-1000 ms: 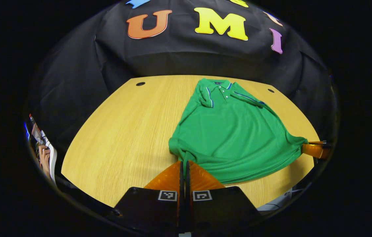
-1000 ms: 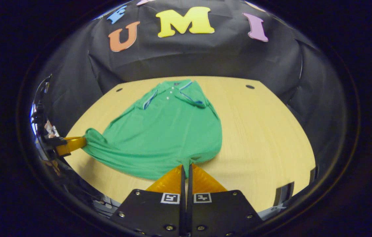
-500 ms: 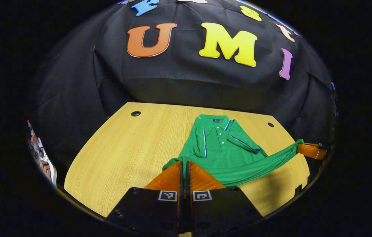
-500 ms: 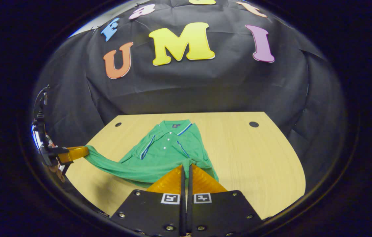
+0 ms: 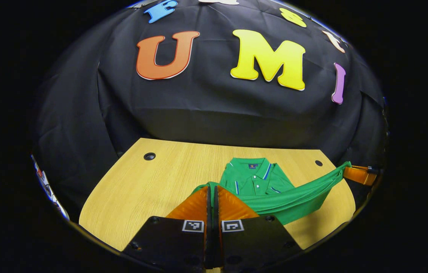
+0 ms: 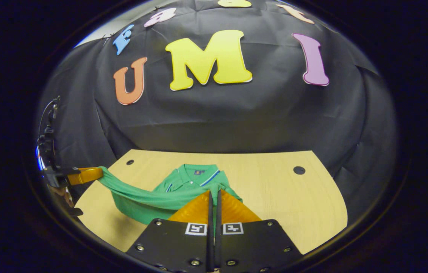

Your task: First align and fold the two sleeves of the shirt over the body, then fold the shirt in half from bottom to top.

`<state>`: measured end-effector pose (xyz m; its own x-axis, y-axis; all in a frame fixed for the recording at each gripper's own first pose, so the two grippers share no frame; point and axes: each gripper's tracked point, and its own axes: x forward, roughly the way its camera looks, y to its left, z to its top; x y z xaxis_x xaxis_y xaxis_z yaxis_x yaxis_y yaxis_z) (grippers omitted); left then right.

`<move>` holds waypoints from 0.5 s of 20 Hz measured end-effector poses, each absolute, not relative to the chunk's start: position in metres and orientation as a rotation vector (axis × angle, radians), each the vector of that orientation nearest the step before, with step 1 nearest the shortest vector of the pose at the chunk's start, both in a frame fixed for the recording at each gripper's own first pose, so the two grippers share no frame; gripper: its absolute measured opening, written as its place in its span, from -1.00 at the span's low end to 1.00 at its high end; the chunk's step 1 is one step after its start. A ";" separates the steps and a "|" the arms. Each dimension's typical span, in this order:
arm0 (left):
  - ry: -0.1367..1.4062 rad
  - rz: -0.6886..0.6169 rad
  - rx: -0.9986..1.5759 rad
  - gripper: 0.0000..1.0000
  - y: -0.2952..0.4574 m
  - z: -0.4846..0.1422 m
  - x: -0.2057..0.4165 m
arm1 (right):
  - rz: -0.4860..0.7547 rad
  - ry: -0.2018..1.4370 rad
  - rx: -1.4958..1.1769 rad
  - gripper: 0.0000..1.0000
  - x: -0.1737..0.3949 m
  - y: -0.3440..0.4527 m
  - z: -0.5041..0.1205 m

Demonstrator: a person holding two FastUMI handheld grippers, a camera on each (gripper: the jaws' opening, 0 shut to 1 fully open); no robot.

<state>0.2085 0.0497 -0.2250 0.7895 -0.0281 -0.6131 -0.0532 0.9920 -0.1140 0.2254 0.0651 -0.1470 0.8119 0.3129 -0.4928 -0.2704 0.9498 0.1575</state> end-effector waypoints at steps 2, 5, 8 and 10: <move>0.655 0.013 -0.132 -0.94 0.050 -0.228 0.231 | 0.308 0.534 0.083 -0.98 0.246 0.067 -0.148; 0.654 0.003 -0.126 -0.94 0.048 -0.236 0.256 | 0.304 0.528 0.085 -0.99 0.275 0.069 -0.148; 0.657 -0.010 -0.118 -0.94 0.044 -0.245 0.278 | 0.299 0.529 0.090 -0.98 0.304 0.071 -0.151; 0.654 -0.016 -0.107 -0.94 0.044 -0.252 0.295 | 0.293 0.523 0.097 -0.98 0.322 0.074 -0.153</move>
<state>0.2946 0.0441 -0.2524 0.7937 -0.0486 -0.6063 -0.0185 0.9944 -0.1040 0.3223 0.0735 -0.1530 0.8255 0.3002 -0.4779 -0.2509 0.9537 0.1657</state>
